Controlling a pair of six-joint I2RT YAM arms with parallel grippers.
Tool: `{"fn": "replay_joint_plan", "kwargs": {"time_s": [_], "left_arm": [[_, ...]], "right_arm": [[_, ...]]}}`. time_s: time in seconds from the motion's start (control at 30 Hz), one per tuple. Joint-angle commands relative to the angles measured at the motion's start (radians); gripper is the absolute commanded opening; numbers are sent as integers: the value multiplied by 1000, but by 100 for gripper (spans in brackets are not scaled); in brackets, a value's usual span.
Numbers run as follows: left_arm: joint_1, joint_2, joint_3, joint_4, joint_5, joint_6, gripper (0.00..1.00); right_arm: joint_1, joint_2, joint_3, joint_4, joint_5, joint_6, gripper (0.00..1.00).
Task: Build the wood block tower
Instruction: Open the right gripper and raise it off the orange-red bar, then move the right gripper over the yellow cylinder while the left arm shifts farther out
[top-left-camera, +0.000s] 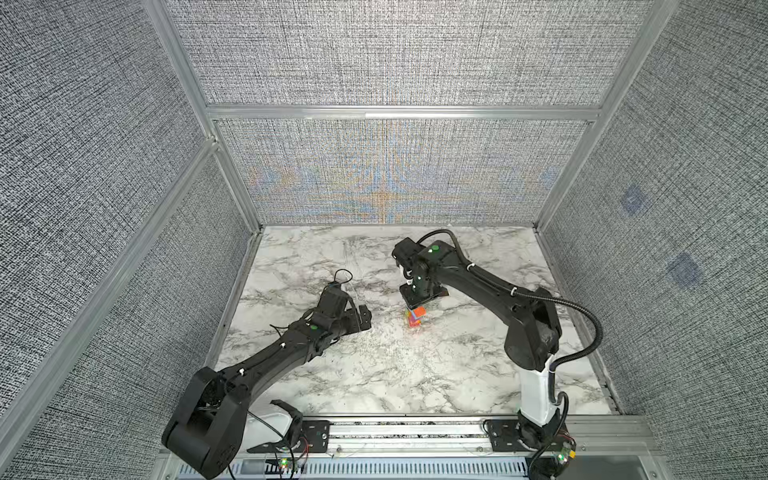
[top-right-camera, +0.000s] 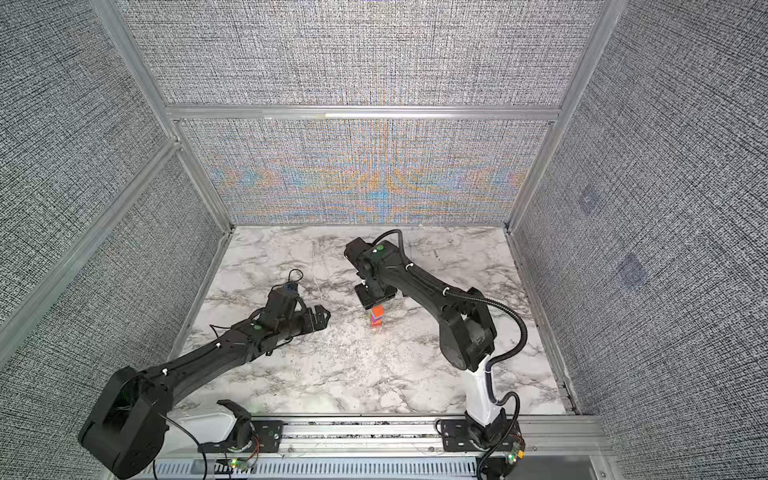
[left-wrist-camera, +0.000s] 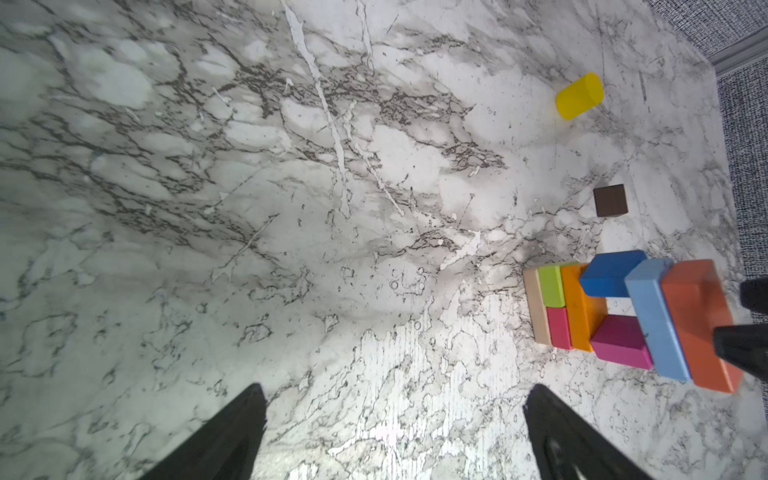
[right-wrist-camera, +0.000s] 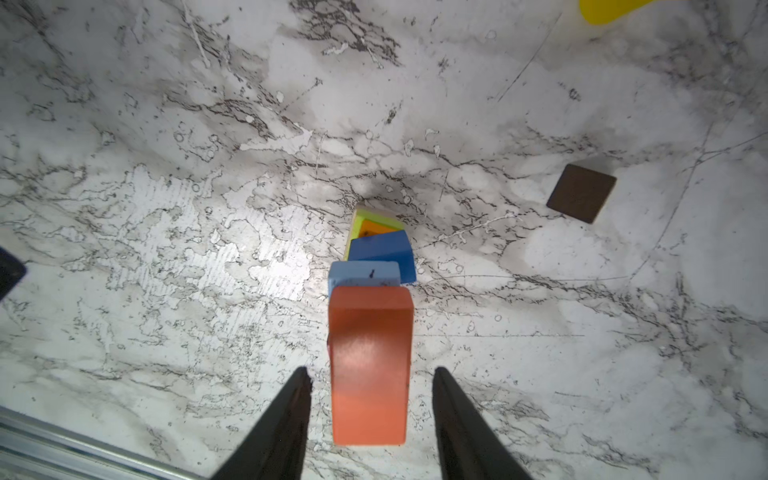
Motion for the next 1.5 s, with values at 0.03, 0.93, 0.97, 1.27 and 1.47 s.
{"fn": "replay_joint_plan", "kwargs": {"time_s": [0.03,0.93,0.97,1.27,1.47], "left_arm": [[2,-20,21,-44,-19,-5,99],[21,142,344,-132,-46,71,99],[23,161,355,-124,-46,75,99],[79,309,425,-65,-23,80,99],[110,395,478,-56,-36,106,99]], "right_arm": [[0,-38,-15,20,4,-4,53],[-214,-197,-284,414,-85,-48,99],[-221,-178,-271,416,-88,-50,99],[-268,3,-98,387,-85,-80,93],[-284,145,56,335,-80,-113,82]]}}
